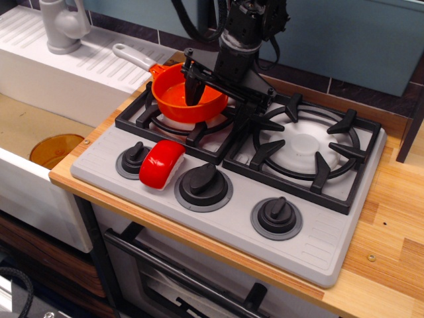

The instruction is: End effector transition from pot or pan to object

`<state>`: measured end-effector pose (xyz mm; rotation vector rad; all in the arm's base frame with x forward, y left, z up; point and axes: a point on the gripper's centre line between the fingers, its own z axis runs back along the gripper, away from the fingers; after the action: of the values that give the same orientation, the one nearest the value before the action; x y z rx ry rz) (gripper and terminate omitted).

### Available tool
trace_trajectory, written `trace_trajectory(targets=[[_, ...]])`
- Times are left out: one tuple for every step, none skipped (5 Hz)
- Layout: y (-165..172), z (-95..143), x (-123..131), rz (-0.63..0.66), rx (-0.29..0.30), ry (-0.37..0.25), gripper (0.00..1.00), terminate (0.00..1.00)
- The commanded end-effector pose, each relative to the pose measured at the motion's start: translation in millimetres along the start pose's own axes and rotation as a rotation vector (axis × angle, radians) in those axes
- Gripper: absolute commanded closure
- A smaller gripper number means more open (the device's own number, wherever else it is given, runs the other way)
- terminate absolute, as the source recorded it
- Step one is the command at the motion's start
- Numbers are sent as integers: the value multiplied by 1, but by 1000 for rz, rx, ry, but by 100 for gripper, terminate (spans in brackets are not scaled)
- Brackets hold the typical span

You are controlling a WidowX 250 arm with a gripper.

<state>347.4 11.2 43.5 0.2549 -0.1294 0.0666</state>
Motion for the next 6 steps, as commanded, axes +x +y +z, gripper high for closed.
trace_trajectory(targets=[[0, 0, 0, 0, 0, 0, 0, 0], [3, 22, 1, 12, 46, 19, 0, 0], [7, 42, -2, 33, 102, 28, 0, 0], [3, 48, -4, 48, 113, 17, 0, 0], [0, 53, -8, 65, 117, 11, 0, 0], [15, 81, -17, 54, 174, 74, 0, 0]])
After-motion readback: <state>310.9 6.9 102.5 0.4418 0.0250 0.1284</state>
